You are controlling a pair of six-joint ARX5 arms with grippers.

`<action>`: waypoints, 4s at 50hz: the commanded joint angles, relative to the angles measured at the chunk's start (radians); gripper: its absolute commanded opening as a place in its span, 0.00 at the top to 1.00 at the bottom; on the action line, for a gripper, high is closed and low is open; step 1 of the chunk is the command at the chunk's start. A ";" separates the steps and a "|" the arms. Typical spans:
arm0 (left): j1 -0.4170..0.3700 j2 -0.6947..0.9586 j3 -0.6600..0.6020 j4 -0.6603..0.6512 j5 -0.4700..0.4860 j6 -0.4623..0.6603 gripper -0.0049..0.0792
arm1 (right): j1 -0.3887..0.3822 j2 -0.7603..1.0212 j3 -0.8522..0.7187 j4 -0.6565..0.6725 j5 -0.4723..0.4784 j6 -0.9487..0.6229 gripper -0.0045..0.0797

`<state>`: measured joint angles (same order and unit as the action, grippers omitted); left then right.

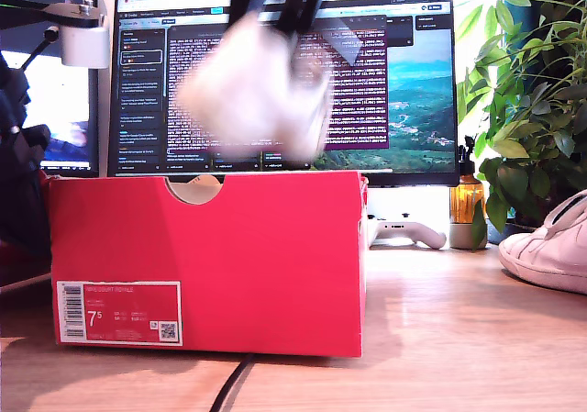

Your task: Pack the white shoes by picking the first shoe and placing it inside the red shoebox, left side, then picking and rotating the second shoe and placing it in the shoebox

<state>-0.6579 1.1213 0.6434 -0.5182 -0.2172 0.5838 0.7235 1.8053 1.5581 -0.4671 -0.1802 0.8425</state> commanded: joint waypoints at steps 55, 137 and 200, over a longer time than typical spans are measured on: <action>-0.041 0.004 0.002 0.013 -0.001 0.046 0.96 | 0.061 0.160 0.020 -0.015 0.006 -0.084 0.96; -0.045 0.004 0.002 -0.034 0.029 0.043 0.96 | -0.192 0.108 0.489 -0.897 0.324 -0.148 0.52; -0.045 0.004 0.002 -0.034 0.031 0.043 0.96 | -0.508 -0.313 -0.299 -0.903 0.488 0.568 0.25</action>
<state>-0.6991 1.1213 0.6434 -0.5556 -0.1890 0.6281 0.2222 1.5089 1.2865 -1.3701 0.2977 1.3830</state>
